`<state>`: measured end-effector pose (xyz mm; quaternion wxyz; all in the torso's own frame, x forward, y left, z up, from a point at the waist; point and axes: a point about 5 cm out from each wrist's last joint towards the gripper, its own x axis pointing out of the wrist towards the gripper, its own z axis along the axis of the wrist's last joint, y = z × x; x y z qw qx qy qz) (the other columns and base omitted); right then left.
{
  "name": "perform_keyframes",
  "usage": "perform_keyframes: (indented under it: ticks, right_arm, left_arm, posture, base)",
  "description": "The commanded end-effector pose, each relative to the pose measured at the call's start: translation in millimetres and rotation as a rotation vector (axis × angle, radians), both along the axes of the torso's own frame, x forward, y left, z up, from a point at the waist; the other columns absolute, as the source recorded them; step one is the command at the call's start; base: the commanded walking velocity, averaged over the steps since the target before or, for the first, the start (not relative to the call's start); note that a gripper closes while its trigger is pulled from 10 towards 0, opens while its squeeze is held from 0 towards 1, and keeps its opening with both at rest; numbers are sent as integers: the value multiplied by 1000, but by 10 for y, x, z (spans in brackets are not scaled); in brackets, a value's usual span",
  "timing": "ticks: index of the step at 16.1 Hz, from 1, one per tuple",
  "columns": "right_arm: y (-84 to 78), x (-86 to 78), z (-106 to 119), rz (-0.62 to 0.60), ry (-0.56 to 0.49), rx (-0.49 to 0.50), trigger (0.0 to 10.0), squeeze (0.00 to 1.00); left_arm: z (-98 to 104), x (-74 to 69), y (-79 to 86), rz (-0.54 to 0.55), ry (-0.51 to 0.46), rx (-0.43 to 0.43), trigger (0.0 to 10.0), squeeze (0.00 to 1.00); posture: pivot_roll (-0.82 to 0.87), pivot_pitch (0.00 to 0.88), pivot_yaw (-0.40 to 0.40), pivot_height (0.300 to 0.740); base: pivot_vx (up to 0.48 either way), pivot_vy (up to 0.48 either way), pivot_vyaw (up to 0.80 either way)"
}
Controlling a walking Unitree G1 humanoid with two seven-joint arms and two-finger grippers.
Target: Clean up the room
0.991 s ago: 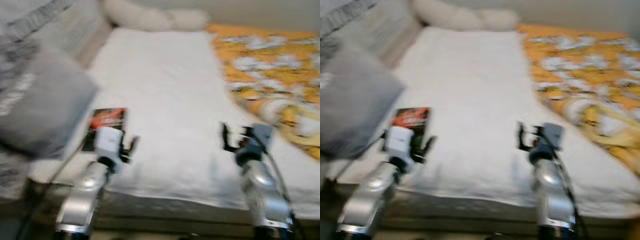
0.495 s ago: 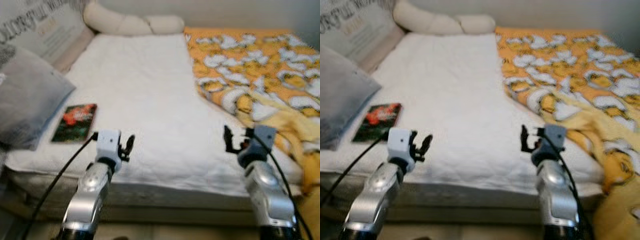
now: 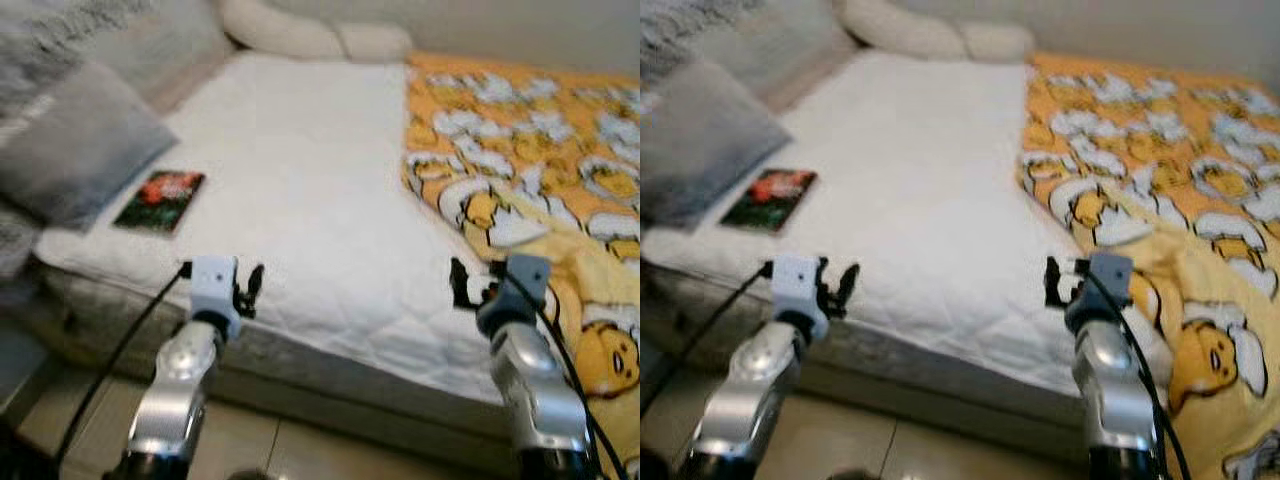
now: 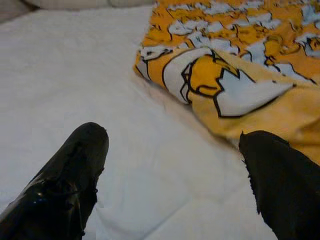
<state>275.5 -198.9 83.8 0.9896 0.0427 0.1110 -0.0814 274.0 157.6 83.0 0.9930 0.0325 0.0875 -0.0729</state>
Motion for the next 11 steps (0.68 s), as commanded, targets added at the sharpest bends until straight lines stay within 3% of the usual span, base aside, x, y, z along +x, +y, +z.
perform_keyframes:
  ticks: [1,11]
  right_arm:
    - [3,-5,-19,-14,7,18,10000,1000]
    - [-1,2,-37,-1,19,-4,10000,1000]
  left_arm:
    - [11,22,23,8,-6,18,10000,0]
    - [-19,36,13,10,-5,14,10000,0]
  posture:
    - [1,0,-4,740]
    - [-8,0,-1,740]
  base:
    - [0,-409,0]
    - [0,-405,0]
